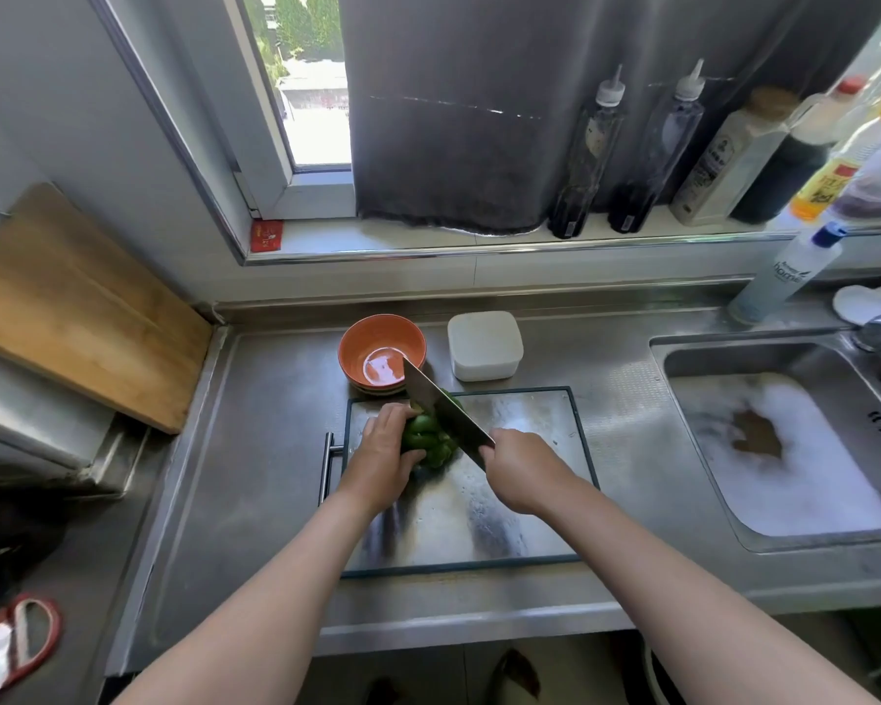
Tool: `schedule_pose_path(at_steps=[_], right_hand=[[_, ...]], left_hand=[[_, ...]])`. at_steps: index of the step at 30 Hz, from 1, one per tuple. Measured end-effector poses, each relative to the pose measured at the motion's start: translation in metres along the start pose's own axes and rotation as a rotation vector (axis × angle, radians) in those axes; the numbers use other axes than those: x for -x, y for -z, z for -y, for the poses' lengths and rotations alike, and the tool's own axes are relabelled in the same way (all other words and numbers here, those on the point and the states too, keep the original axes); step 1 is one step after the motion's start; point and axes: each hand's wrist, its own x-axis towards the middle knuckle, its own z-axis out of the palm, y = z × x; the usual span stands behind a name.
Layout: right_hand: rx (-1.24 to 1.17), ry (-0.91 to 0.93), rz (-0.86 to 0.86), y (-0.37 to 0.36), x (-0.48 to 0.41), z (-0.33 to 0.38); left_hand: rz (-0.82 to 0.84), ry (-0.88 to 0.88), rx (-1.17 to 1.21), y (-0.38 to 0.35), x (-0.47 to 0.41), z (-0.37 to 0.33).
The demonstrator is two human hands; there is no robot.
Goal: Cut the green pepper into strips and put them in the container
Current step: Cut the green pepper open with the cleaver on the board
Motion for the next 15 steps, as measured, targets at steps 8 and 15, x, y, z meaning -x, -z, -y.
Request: schedule_pose_path(at_steps=[8,15], right_hand=[[-0.042,0.015,-0.014,-0.007,0.003,-0.004],[-0.024,0.072,-0.079,-0.007,0.007,-0.003]], left_hand=[[0.080,0.026,-0.356,-0.014,0.003,-0.015],[-0.057,0.036,0.046,-0.012,0.008,-0.002]])
